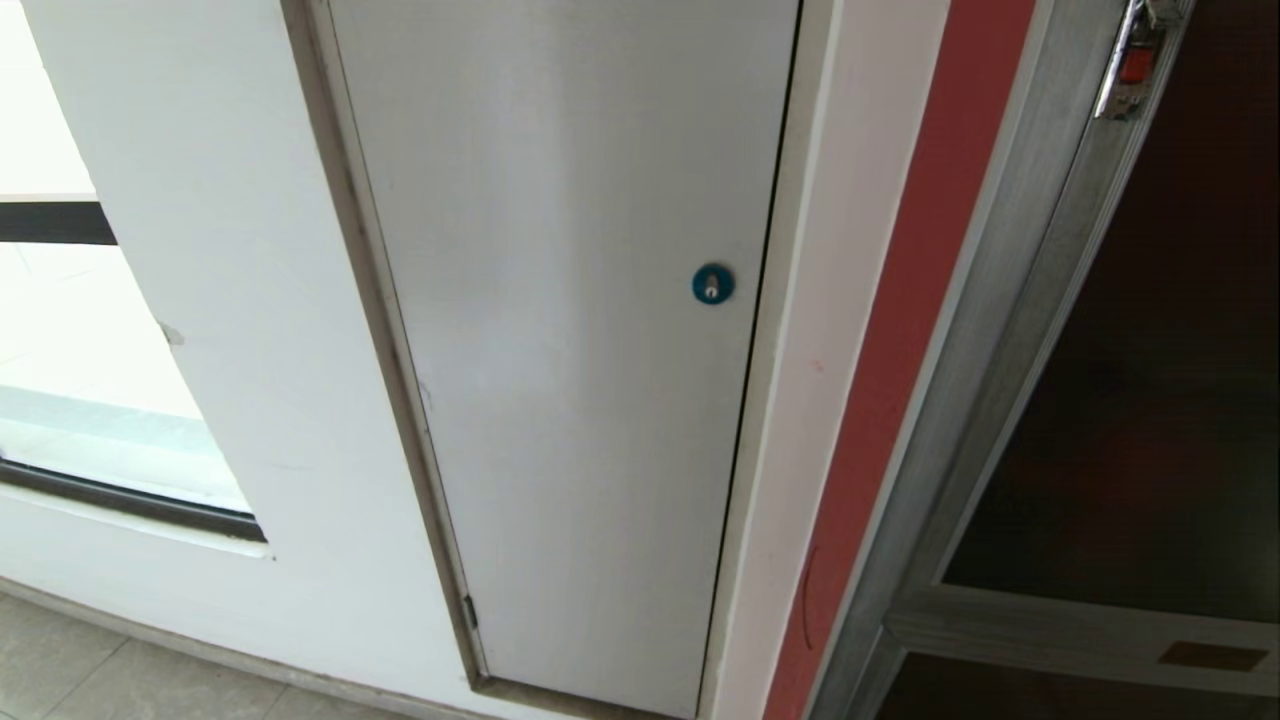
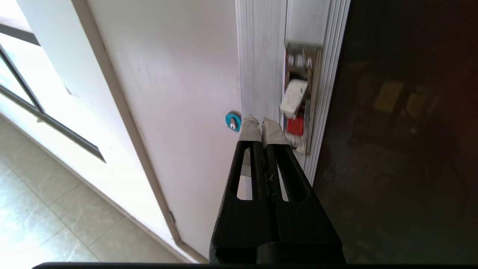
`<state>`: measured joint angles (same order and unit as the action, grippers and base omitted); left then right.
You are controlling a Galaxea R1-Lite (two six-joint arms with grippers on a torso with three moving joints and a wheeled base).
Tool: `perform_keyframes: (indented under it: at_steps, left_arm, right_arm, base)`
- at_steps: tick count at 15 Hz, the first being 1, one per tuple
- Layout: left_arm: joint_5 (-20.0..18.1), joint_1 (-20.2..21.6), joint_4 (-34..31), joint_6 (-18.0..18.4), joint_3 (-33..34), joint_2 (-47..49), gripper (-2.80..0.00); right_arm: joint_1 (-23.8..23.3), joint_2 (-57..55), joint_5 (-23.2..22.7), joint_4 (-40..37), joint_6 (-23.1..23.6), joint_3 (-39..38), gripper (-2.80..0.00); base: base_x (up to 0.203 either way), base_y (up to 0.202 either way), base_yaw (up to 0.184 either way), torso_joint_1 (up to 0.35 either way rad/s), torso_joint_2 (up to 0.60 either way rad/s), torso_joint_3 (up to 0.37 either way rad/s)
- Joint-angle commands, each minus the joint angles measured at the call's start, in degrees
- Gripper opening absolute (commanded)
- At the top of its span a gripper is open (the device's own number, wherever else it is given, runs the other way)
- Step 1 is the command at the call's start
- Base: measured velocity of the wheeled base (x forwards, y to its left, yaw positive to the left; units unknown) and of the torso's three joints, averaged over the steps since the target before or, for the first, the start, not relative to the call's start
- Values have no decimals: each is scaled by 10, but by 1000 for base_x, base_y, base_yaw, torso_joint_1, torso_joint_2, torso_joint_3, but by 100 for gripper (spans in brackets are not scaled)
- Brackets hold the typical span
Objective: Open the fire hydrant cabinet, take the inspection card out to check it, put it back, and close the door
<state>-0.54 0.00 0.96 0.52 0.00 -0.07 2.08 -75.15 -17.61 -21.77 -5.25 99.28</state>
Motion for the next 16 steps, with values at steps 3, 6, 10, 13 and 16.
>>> perform_keyframes:
  at_steps: [3,6,10,13,16]
  left_arm:
    - [0,0,0,0,4,1,-280]
    - [0,0,0,0,4,1,-280]
    - [0,0,1,0,4,1,-280]
    - [0,0,1,0,4,1,-280]
    - [0,0,0,0,4,1,-280]
  right_arm:
    - [0,-36,-1,-33,0,63,-280]
    - [12,-56,0,-37,1,72,-280]
    - [20,-80,3,-34,2,82,-280]
    - [20,-89,7,-33,2,91,-280]
    - [20,-90,9,-35,1,88,-280]
  base:
    - [0,0,0,0,0,0]
    - [0,0,0,0,0,0]
    - [0,0,0,0,0,0]
    - [0,0,0,0,0,0]
    - [0,0,0,0,0,0]
